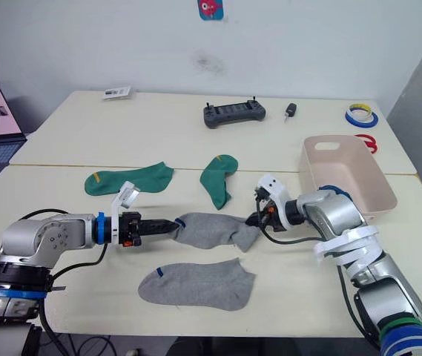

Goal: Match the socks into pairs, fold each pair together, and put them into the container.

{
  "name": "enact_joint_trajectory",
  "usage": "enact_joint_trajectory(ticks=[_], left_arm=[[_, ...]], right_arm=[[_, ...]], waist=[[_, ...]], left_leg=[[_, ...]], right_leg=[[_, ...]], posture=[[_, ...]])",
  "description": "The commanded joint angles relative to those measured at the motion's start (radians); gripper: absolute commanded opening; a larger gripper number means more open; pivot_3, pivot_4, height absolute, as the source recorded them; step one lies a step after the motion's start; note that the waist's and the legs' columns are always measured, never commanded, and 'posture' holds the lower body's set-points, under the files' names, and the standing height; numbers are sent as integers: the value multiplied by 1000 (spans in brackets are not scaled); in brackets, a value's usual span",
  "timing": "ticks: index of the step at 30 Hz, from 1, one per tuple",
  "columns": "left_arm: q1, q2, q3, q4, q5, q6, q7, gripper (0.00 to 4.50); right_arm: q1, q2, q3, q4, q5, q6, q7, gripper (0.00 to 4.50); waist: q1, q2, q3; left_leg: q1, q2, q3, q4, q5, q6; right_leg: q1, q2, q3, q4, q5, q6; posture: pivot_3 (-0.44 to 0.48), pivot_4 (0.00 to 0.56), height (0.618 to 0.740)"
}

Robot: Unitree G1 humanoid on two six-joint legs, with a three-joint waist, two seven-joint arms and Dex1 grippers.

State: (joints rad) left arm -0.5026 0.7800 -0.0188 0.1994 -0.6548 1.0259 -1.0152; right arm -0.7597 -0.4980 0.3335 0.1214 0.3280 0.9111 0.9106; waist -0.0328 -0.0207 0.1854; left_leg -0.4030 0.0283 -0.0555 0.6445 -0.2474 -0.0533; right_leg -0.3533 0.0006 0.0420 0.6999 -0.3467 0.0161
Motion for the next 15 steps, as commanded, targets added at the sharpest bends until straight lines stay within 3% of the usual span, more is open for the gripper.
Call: enact_joint_trajectory(ticks=[1, 9, 15], left_arm=[[-39, -7, -6, 46, 42, -36, -13, 0], [-101, -38, -30, 138, 112, -81, -39, 0], [-129, -56, -35, 176, 149, -113, -59, 0]], right_arm=[[-13, -25, -41, -42, -45, -107, -17, 1438], [47, -125, -60, -170, -87, -224, 10, 4324], [150, -179, -73, -330, -47, -239, 61, 4463]], waist=[[0, 0, 0], [1, 0, 0], [1, 0, 0]], left_leg=[[0, 0, 0, 0, 0, 0], [-1, 0, 0, 0, 0, 0], [-1, 0, 0, 0, 0, 0]], right_leg=[[0, 0, 0, 0, 0, 0], [0, -1, -1, 0, 0, 0], [0, 0, 0, 0, 0, 0]], posture=[[0, 150, 740], [0, 150, 740], [0, 150, 740]])
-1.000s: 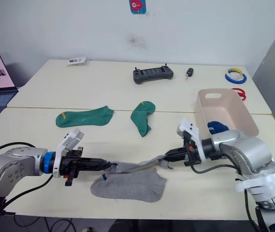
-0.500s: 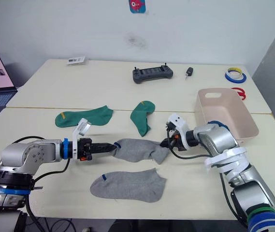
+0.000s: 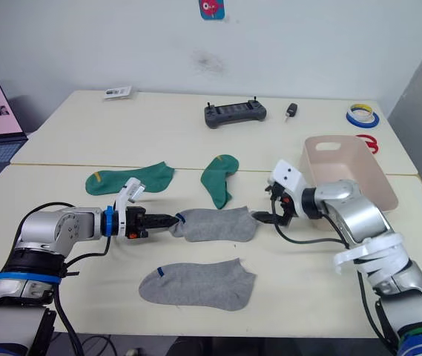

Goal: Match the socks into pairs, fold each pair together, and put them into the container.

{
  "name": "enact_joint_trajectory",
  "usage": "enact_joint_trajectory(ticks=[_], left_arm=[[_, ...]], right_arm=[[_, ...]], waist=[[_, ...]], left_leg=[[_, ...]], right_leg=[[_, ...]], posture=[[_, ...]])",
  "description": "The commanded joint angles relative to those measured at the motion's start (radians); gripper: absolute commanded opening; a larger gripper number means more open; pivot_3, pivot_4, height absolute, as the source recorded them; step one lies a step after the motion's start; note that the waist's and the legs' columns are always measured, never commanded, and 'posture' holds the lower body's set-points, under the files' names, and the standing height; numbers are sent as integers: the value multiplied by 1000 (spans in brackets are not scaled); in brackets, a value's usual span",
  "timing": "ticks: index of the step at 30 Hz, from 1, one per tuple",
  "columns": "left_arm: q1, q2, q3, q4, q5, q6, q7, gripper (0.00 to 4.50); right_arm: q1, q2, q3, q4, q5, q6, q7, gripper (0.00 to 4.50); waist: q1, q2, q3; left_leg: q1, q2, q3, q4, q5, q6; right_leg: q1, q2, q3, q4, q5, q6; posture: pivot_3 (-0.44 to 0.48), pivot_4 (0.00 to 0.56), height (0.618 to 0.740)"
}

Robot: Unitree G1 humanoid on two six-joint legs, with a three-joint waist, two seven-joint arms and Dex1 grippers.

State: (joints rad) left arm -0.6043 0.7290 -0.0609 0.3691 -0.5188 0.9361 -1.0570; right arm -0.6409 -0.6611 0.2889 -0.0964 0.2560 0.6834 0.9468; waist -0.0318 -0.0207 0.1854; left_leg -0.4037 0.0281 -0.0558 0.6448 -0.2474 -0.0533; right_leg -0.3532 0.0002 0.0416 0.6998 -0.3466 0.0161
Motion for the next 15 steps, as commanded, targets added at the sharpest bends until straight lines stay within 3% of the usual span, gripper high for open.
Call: enact_joint_trajectory(ticks=[1, 4, 9, 12, 15], left_arm=[[-27, -1, 1, 6, 25, -40, -29, 0], [-24, 5, 9, -1, 51, -87, -29, 634], [-13, 45, 54, -35, 40, -76, -35, 2202], [24, 78, 151, -84, -14, -1, 0, 3097], [79, 45, 255, -165, -74, 91, 88, 4099]], right_arm=[[50, -18, -28, -141, 30, -5, 24, 4463], [91, -13, -30, -199, 35, 14, 8, 4500], [129, -8, -37, -256, 41, 40, -15, 4500], [157, -9, -49, -277, 40, 43, -42, 4500], [172, -3, -59, -288, 44, 47, -61, 4500]], waist=[[0, 0, 0], [-1, 0, 0], [-1, 0, 0], [-2, 0, 0], [-1, 0, 0]], left_leg=[[0, 0, 0, 0, 0, 0], [0, 0, 0, 0, 0, 0], [0, 0, -1, 0, 0, 0], [0, 0, -1, 0, 0, 0], [0, 0, -1, 0, 0, 0]], right_leg=[[0, 0, 0, 0, 0, 0], [0, 0, 0, 0, 0, 0], [0, 0, 0, 0, 0, 0], [0, 0, 0, 0, 0, 0], [0, 0, 0, 0, 0, 0]], posture=[[0, 150, 740], [0, 150, 740], [0, 150, 740], [0, 150, 740], [0, 150, 740]])
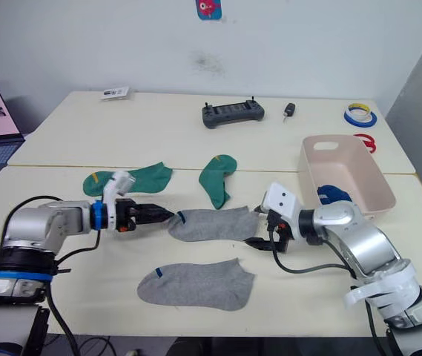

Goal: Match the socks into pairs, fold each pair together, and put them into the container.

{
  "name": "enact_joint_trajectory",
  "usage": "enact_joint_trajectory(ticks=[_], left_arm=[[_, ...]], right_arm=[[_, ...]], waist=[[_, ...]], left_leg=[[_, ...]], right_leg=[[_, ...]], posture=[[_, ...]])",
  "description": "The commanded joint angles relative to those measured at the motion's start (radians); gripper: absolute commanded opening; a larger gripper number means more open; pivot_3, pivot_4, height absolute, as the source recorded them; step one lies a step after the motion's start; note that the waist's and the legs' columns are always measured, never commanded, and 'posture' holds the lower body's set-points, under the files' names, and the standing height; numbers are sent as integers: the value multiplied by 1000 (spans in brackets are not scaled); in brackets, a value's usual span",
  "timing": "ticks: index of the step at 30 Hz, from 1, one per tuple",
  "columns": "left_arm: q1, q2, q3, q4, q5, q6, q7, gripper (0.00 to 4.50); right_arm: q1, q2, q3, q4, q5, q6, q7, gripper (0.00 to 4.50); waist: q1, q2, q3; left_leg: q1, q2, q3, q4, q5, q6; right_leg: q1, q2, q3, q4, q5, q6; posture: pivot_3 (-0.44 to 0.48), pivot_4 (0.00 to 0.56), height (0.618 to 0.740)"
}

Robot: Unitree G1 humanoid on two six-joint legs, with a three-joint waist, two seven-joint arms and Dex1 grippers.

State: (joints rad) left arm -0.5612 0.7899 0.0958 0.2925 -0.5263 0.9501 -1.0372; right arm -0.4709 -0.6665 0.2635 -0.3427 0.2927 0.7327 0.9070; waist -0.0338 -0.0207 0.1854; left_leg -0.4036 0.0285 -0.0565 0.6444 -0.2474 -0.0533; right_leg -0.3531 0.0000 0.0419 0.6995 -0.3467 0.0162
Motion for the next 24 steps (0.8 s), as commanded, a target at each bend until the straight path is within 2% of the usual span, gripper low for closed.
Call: enact_joint_trajectory(ticks=[1, 6, 13, 16, 24], left_arm=[[57, -32, 130, -119, -91, 110, 94, 4451], [200, -125, 203, -304, -169, 203, 207, 4451], [286, -263, 155, -369, -78, 24, 354, 4451], [295, -290, 141, -368, -84, 3, 364, 3853], [286, -301, 108, -341, -81, -35, 367, 1278]], right_arm=[[5, 6, -36, -44, 9, -1, -27, 4500], [20, 20, -46, -60, 18, -6, -52, 4500], [29, 71, -67, -67, 18, -2, -116, 4500], [41, 118, -89, -66, 27, 42, -179, 4500], [44, 228, -111, -23, 13, 120, -320, 4500]], waist=[[1, 0, 0], [2, 0, 0], [7, 0, 0], [6, 0, 0], [5, 0, 0]], left_leg=[[0, 0, 0, 0, 0, 0], [0, 0, -1, 0, 0, 0], [1, -1, -2, 0, 0, 0], [2, -1, -2, 0, 0, 0], [2, -1, -2, 0, 0, -1]], right_leg=[[0, 0, 0, 0, 0, 0], [1, -1, 1, 0, 0, 0], [4, -2, 1, -1, 0, 0], [4, -2, 2, -1, 0, 0], [3, -2, 2, -1, 0, 0]], posture=[[0, 150, 740], [0, 150, 740], [0, 150, 740], [0, 150, 740], [0, 150, 740]])
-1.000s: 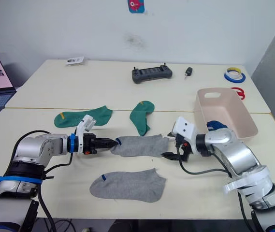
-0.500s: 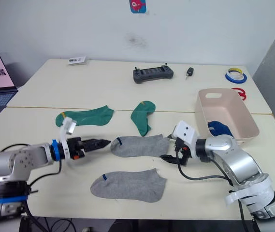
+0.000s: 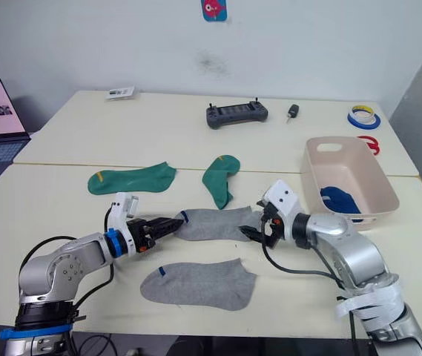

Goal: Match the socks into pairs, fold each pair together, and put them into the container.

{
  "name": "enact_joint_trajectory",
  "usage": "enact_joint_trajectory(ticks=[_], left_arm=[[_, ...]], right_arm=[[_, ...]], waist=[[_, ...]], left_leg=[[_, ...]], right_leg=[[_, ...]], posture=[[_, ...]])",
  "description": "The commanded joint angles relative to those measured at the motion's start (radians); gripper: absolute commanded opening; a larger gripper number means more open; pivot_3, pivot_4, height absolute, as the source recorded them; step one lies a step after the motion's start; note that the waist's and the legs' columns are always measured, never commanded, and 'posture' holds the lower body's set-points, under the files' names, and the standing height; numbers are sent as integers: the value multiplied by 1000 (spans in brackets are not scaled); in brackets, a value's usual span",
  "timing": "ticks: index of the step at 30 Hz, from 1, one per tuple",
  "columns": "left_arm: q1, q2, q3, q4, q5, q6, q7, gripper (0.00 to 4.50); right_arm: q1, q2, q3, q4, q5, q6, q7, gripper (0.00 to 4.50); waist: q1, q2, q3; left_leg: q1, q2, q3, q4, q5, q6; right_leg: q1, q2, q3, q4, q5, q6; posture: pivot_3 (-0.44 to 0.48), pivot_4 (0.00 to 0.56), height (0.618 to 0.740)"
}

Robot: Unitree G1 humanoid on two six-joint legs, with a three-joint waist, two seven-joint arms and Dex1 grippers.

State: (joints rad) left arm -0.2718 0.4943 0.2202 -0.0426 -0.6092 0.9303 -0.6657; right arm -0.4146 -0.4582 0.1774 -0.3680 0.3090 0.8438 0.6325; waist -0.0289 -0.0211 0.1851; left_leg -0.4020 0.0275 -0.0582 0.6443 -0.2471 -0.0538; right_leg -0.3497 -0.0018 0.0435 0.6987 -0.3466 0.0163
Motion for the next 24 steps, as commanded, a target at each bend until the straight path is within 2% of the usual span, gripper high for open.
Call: enact_joint_trajectory(ticks=[1, 4, 10, 13, 23, 24], left_arm=[[-5, -5, -19, -5, 1, -20, -6, 953], [-6, -4, -22, -6, -4, -27, -7, 25], [5, -25, -8, -34, -20, -50, 2, 25], [12, -27, -5, -48, -21, -61, 5, 0], [36, -25, 12, -61, -34, -78, 21, 0], [38, -23, 13, -64, -37, -79, 21, 0]], right_arm=[[-16, 37, -24, 20, -16, 10, -71, 4500], [-26, 76, -30, 59, -33, 23, -129, 4500], [-35, 157, -81, 117, 2, 109, -205, 4500], [-36, 192, -121, 127, 35, 173, -226, 3877], [-25, 188, -128, 104, 71, 199, -198, 248], [-23, 183, -122, 99, 70, 182, -192, 23]], waist=[[0, 0, 0], [-1, 0, 0], [-1, 0, 0], [-1, 0, 0], [-2, 0, 0], [-2, 0, 0]], left_leg=[[0, 0, 0, 0, 0, 0], [0, 0, 1, 0, 0, 0], [0, 0, 1, 0, 0, 0], [0, 0, 1, -1, 0, 0], [0, 0, 1, -1, 0, 0], [0, 0, 1, -1, 0, 0]], right_leg=[[0, 0, 0, 0, 0, 0], [-1, 0, 0, 0, 0, 0], [-1, 0, 0, 0, 0, 0], [-1, 0, 0, 0, 0, 0], [-1, 0, 0, 0, 0, 0], [-1, 0, 0, 0, 0, 0]], posture=[[0, 150, 740], [0, 150, 740], [0, 150, 740], [0, 150, 740], [0, 150, 740], [0, 150, 740]])
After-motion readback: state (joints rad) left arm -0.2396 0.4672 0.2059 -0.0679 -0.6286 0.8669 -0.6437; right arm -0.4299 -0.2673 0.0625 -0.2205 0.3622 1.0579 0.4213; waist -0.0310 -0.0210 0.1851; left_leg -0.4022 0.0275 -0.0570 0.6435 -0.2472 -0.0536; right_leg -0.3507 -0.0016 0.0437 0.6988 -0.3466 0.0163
